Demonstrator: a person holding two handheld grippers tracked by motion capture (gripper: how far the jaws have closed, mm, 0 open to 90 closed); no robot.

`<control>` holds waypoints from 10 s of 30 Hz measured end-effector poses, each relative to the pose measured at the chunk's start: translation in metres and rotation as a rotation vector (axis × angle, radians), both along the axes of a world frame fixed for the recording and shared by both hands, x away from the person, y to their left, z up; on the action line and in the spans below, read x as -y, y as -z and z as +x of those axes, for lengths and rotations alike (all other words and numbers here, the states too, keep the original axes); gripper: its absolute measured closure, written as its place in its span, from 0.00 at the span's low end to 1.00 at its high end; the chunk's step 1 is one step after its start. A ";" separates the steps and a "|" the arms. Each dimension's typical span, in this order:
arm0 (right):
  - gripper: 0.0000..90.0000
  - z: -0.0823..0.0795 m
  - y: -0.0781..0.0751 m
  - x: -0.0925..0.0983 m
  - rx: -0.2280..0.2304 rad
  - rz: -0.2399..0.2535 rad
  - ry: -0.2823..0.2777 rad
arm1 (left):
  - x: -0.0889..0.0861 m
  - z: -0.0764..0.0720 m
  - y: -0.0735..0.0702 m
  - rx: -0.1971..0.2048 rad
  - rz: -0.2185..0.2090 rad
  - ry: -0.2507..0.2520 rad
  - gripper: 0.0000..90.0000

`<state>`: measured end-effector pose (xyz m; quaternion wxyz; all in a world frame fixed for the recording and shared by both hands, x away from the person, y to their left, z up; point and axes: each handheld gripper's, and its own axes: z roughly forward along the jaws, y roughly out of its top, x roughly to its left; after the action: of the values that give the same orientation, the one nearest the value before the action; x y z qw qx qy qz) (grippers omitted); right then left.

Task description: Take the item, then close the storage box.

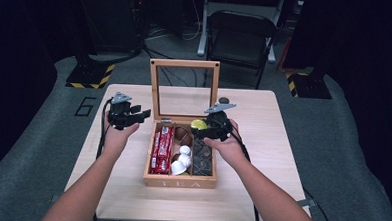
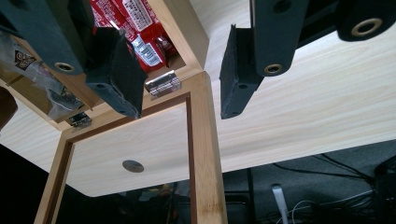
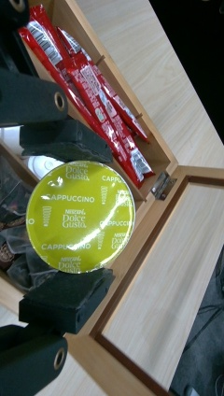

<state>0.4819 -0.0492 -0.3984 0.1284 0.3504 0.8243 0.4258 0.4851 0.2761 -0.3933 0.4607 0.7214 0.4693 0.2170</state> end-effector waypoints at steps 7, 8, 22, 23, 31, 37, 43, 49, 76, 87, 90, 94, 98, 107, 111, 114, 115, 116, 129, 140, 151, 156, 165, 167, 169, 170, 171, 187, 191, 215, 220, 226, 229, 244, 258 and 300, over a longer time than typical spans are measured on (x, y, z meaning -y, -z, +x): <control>0.42 0.002 -0.003 0.010 0.013 0.005 0.015 | -0.001 -0.001 -0.001 0.002 0.001 0.002 0.55; 0.42 0.002 -0.003 0.012 0.013 0.005 0.020 | -0.001 -0.001 -0.001 0.002 0.001 0.002 0.55; 0.42 0.005 -0.006 0.036 0.042 -0.013 0.079 | 0.000 -0.001 0.000 -0.005 0.000 0.002 0.55; 0.42 0.006 -0.006 0.040 0.044 -0.014 0.088 | 0.000 -0.001 0.000 -0.005 0.001 0.003 0.55; 0.42 0.008 -0.009 0.055 0.059 -0.021 0.131 | -0.001 0.000 0.000 -0.005 0.001 -0.001 0.55; 0.42 0.009 -0.009 0.069 0.068 -0.031 0.158 | -0.001 -0.001 0.000 -0.007 0.004 0.004 0.55; 0.42 0.009 -0.006 0.088 0.072 -0.058 0.210 | -0.002 -0.001 -0.001 -0.007 0.005 0.000 0.55; 0.42 0.010 -0.004 0.103 0.070 -0.063 0.247 | -0.001 0.000 0.000 -0.008 0.007 0.000 0.55; 0.42 0.008 0.038 0.146 0.031 -0.095 0.389 | -0.004 -0.001 -0.001 -0.007 0.011 -0.005 0.55; 0.42 0.007 0.057 0.154 0.004 -0.119 0.423 | -0.003 -0.002 -0.001 -0.005 0.010 -0.005 0.55; 0.42 0.006 0.062 0.157 -0.006 -0.121 0.439 | -0.002 -0.002 0.000 -0.006 0.010 -0.004 0.55; 0.42 0.006 0.068 0.159 -0.018 -0.123 0.449 | -0.001 -0.002 0.000 -0.011 0.015 0.000 0.55; 0.42 0.006 0.075 0.163 -0.028 -0.133 0.472 | 0.000 -0.002 0.000 -0.005 0.008 0.000 0.55; 0.42 0.007 0.086 0.175 -0.068 -0.148 0.520 | -0.001 -0.002 0.000 -0.009 0.007 -0.005 0.55; 0.42 0.007 0.087 0.177 -0.067 -0.152 0.532 | -0.001 -0.002 0.000 -0.010 0.008 -0.003 0.55; 0.42 0.007 0.090 0.179 -0.066 -0.161 0.528 | -0.001 -0.002 0.000 -0.013 0.007 -0.002 0.55; 0.42 0.007 0.090 0.179 -0.072 -0.163 0.532 | -0.001 -0.002 0.000 -0.010 0.006 -0.003 0.55; 0.42 0.007 0.090 0.179 -0.072 -0.163 0.532 | -0.001 -0.002 0.000 -0.010 0.004 -0.004 0.55; 0.40 0.006 0.095 0.179 -0.092 -0.167 0.534 | -0.002 -0.002 -0.001 -0.006 0.004 -0.008 0.55; 0.37 0.004 0.076 0.174 -0.056 -0.152 0.511 | -0.003 -0.003 -0.002 -0.009 0.004 -0.010 0.55; 0.39 0.012 0.037 0.151 0.018 -0.137 0.444 | -0.003 -0.003 -0.002 -0.013 0.002 -0.009 0.54; 0.41 0.012 0.022 0.137 0.036 -0.118 0.395 | -0.003 -0.002 -0.001 -0.021 0.008 -0.011 0.54; 0.43 0.017 -0.011 0.105 0.054 -0.067 0.307 | -0.005 -0.003 -0.002 -0.019 0.003 -0.018 0.54; 0.43 0.017 -0.014 0.102 0.056 -0.063 0.299 | -0.005 -0.003 -0.002 -0.020 0.002 -0.018 0.54; 0.43 0.018 -0.019 0.093 0.058 -0.062 0.277 | -0.006 -0.003 -0.003 -0.022 0.001 -0.019 0.54; 0.43 0.018 -0.019 0.093 0.058 -0.062 0.277 | -0.006 -0.003 -0.003 -0.022 0.002 -0.020 0.54; 0.44 0.019 -0.023 0.088 0.062 -0.066 0.262 | -0.006 -0.003 -0.003 -0.023 0.001 -0.019 0.54; 0.46 0.038 -0.023 0.059 0.055 -0.059 0.219 | -0.005 -0.004 -0.003 -0.017 -0.002 -0.009 0.54; 0.47 0.045 -0.021 0.050 0.054 -0.048 0.211 | -0.005 -0.003 -0.003 -0.016 -0.005 -0.009 0.54; 0.46 0.075 -0.002 0.032 0.005 -0.051 0.252 | -0.006 -0.003 -0.003 -0.021 -0.003 -0.001 0.54; 0.45 0.078 -0.001 0.029 0.002 -0.048 0.242 | -0.007 -0.003 -0.003 -0.018 -0.002 -0.004 0.54; 0.44 0.080 -0.001 0.023 0.008 -0.050 0.226 | -0.010 -0.004 -0.003 -0.019 0.000 -0.007 0.54; 0.44 0.080 -0.001 0.021 0.005 -0.063 0.231 | -0.011 -0.004 -0.003 -0.018 -0.003 -0.012 0.54; 0.43 0.088 0.002 0.019 -0.003 -0.063 0.217 | -0.012 -0.005 -0.004 -0.021 0.001 -0.007 0.54; 0.44 0.092 0.002 0.016 -0.020 -0.065 0.215 | -0.015 -0.006 -0.004 -0.023 0.005 -0.014 0.54; 0.72 0.079 -0.002 0.028 0.035 -0.056 0.241 | -0.007 -0.002 -0.007 -0.014 0.004 -0.001 0.54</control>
<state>0.5609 -0.0767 -0.3963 0.2027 0.4358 0.7853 0.3903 0.4835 0.2833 -0.3860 0.4559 0.7235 0.4725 0.2131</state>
